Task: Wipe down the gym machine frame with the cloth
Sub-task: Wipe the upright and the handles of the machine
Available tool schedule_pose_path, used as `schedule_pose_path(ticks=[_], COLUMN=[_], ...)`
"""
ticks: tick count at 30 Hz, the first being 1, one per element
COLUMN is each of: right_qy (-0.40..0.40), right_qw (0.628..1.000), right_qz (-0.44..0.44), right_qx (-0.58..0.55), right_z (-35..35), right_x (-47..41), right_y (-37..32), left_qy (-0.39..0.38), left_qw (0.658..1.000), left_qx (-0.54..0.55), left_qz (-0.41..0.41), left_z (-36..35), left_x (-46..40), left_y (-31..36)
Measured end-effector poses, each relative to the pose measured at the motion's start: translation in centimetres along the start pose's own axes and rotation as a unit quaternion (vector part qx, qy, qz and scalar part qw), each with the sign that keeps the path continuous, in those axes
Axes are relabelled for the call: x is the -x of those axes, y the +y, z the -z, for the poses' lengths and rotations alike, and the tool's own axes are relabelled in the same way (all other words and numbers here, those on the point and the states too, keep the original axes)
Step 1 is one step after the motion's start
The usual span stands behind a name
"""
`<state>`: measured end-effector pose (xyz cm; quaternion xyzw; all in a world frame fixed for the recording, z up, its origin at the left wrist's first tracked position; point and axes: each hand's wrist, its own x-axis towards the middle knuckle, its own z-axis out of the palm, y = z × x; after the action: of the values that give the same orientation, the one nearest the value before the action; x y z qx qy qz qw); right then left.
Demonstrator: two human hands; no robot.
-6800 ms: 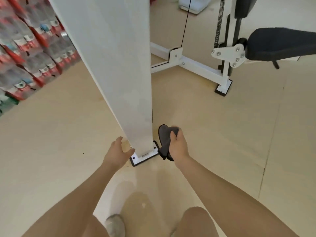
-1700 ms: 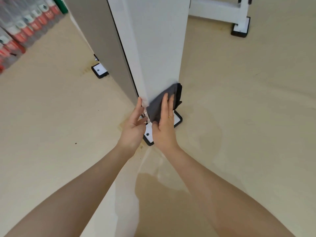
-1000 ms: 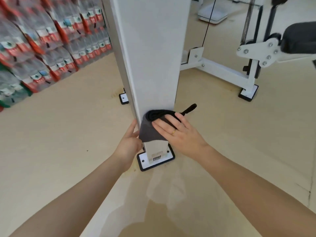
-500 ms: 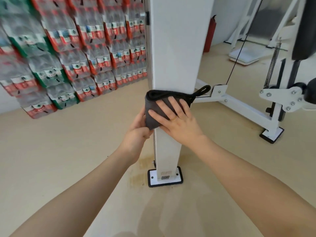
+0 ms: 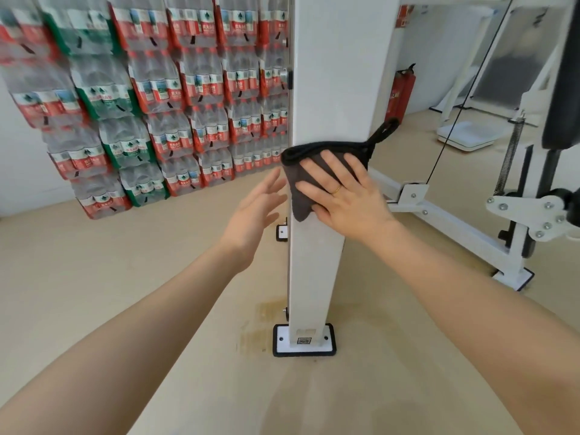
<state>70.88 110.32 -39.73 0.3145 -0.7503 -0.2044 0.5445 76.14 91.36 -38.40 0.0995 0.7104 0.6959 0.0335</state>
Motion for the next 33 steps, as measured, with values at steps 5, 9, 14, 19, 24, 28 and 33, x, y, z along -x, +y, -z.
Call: schedule_pose_path(ticks=[5,9,14,19,24,28,33], right_qy=[0.023,-0.018,-0.073,-0.055,-0.055,-0.122,-0.088], right_qw=[0.999,0.999,0.997,0.995,0.996,0.991,0.995], right_qz=[-0.027,-0.042,0.005,0.077,0.054,-0.033,-0.041], right_qx=[-0.027,-0.008,0.016,0.025,0.040,-0.053,0.033], right_z=[1.6,1.5,1.6,2.6,3.8,3.7,2.7], right_x=[-5.2,-2.3,3.2,-0.7,-6.9,-7.2,-2.0], right_y=[3.9,2.7,1.7,4.5,6.4,4.6,3.2], left_qy=[0.014,0.017,0.007,0.007,0.009,0.025,0.008], left_qw=[0.998,0.999,1.000,1.000,0.999,0.998,0.999], left_qx=[-0.022,-0.002,-0.023,-0.010,-0.008,-0.024,-0.011], left_qz=[-0.059,-0.037,-0.015,0.013,0.053,0.061,0.048], left_z=[-1.8,-2.3,-2.2,-2.3,-2.3,-2.7,-1.8], left_x=[-0.6,-0.3,0.0,0.1,0.4,0.6,0.1], left_y=[2.8,2.8,3.0,4.2,5.4,5.8,4.9])
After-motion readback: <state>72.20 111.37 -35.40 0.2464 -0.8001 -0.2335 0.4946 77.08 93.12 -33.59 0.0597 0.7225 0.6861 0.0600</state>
